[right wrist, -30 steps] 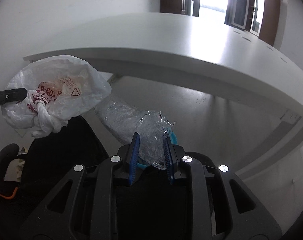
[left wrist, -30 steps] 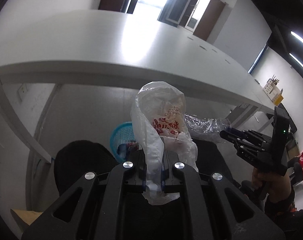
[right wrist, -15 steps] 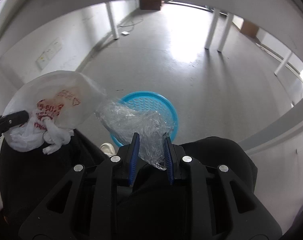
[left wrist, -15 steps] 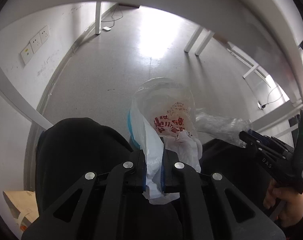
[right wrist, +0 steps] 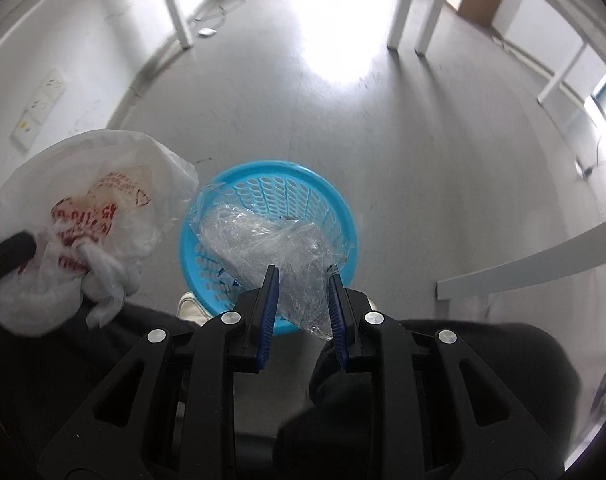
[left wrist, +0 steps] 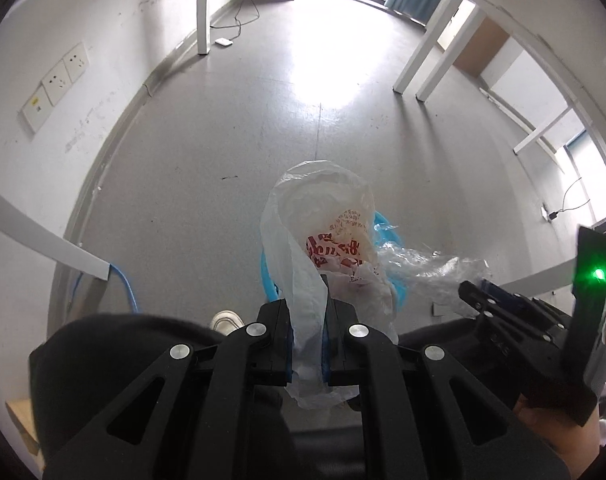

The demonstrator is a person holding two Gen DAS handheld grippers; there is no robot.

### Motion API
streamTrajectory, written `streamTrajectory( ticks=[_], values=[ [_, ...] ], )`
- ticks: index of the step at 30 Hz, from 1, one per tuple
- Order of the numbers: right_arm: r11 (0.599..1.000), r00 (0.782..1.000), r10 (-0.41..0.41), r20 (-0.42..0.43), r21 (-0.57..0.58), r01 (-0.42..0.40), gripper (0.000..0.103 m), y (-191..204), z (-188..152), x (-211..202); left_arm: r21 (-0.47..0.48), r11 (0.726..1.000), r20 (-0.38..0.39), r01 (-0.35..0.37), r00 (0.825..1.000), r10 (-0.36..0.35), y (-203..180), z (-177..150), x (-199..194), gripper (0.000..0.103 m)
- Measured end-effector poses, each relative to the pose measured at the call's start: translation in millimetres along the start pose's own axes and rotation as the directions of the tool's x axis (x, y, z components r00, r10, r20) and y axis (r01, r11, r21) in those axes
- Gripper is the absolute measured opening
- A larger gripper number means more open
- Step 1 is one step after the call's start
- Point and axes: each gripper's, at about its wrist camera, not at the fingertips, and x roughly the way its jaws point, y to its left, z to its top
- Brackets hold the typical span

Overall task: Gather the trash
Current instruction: 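Carry the white bag and clear bag down over the blue wastebasket, then open both tools to drop the bags into the basket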

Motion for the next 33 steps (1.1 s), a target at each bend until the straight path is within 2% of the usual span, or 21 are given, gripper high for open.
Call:
streamTrajectory(
  ticks=[6, 11, 13, 14, 15, 16, 17, 19, 24, 27, 29, 31, 33],
  values=[
    [0.999, 0.996, -0.026, -0.086, 0.029, 0.028, 0.023, 4.7, 17.5, 52.9, 0.010, 1.000, -0.031, 0.010, 0.999, -0.009, -8.6, 15.8, 34.3, 0.008],
    [0.999, 0.992, -0.024, -0.123, 0.033, 0.028, 0.024, 3.0, 21.7, 78.0, 0.027, 0.999, -0.060, 0.017, 0.998, -0.015, -13.9, 23.8, 58.0, 0.008],
    [0.999, 0.991, -0.004, -0.135, 0.050, 0.011, 0.028, -0.6, 22.1, 84.2, 0.016, 0.998, -0.059, 0.055, 0.997, -0.054, -14.1, 27.7, 63.6, 0.009],
    [0.997, 0.989, 0.027, -0.144, 0.069, -0.017, 0.031, -2.7, 22.9, 88.4, 0.011, 0.996, -0.058, 0.084, 0.995, -0.083, -13.5, 30.5, 67.1, 0.011],
    [0.994, 0.987, 0.067, -0.149, 0.092, -0.054, 0.031, -5.5, 23.4, 91.7, 0.006, 0.996, -0.059, 0.094, 0.994, -0.093, -11.5, 33.3, 71.6, 0.023],
    [0.991, 0.984, 0.094, -0.153, 0.109, -0.077, 0.038, -8.5, 23.1, 94.8, -0.001, 0.995, -0.066, 0.102, 0.993, -0.101, -10.5, 35.6, 75.4, 0.034],
    [0.989, 0.982, 0.106, -0.153, 0.116, -0.089, 0.047, -11.5, 22.5, 95.6, -0.014, 0.995, -0.069, 0.104, 0.992, -0.104, -8.3, 37.2, 77.7, 0.050],
    [0.985, 0.979, 0.138, -0.149, 0.127, -0.119, 0.057, -14.8, 21.9, 92.8, -0.042, 0.995, -0.079, 0.092, 0.992, -0.095, -3.4, 37.3, 78.6, 0.051],
    [0.973, 0.971, 0.197, -0.137, 0.151, -0.176, 0.065, -22.3, 16.2, 73.1, -0.083, 0.990, -0.103, 0.118, 0.987, -0.126, 5.0, 34.5, 68.2, 0.055],
    [0.970, 0.967, 0.230, -0.109, 0.100, -0.220, 0.074, -22.3, 10.1, 46.3, -0.022, 0.992, -0.133, 0.126, 0.983, -0.128, 1.8, 30.8, 59.6, 0.065],
    [0.973, 0.970, 0.227, -0.082, 0.054, -0.224, 0.086, -22.4, 5.9, 24.4, 0.040, 0.993, -0.132, 0.112, 0.986, -0.106, -3.1, 26.3, 49.6, 0.071],
    [0.977, 0.975, 0.215, -0.055, 0.011, -0.215, 0.089, -21.3, 2.8, 6.9, 0.085, 0.994, -0.124, 0.075, 0.990, -0.064, -6.9, 22.3, 42.3, 0.075],
    [0.977, 0.977, 0.210, -0.026, -0.024, -0.211, 0.091, -22.1, -1.6, -9.2, 0.105, 0.992, -0.122, 0.065, 0.991, -0.052, -6.5, 17.9, 36.6, 0.083]
  ],
)
